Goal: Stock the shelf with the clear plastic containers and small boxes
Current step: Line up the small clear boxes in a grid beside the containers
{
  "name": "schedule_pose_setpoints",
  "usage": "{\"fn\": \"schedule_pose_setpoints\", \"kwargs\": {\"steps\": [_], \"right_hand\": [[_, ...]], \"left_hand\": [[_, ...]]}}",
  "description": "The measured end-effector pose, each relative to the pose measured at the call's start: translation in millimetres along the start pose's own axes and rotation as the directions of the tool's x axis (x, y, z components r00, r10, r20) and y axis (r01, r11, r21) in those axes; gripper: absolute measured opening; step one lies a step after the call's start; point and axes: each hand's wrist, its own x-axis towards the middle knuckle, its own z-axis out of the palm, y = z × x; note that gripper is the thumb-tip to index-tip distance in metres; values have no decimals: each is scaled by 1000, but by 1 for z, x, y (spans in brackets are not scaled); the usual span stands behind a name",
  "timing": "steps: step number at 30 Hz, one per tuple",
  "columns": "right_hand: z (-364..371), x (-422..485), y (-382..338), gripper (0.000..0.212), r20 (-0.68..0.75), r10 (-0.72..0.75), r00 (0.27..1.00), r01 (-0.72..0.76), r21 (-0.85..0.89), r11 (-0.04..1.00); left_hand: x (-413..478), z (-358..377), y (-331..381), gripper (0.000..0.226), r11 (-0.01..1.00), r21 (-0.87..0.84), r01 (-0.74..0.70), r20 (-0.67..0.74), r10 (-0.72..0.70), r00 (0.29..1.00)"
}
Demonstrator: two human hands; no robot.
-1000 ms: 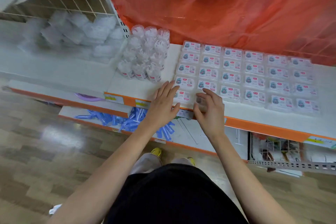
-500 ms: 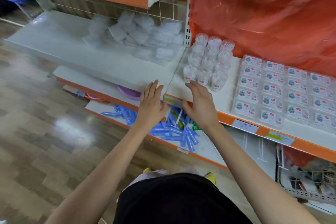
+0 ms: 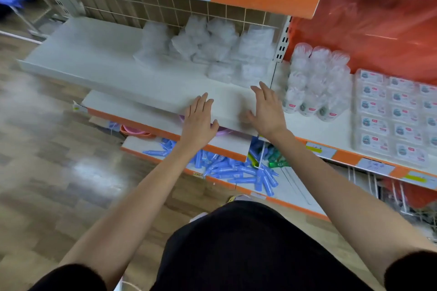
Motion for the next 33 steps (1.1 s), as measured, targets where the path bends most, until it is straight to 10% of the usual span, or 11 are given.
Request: {"fn": "schedule_pose_setpoints", "kwargs": {"steps": [21,33], "right_hand": [[23,83,6,48,-110,50,993,-78,-260,962],[39,63,-25,35,-257,70,964,-130,-227,965]], "left_hand": [[138,15,-30,65,949,188,-253,224,209,952],[135,4,-84,37,841,105,-530,-16,535,845]]}}
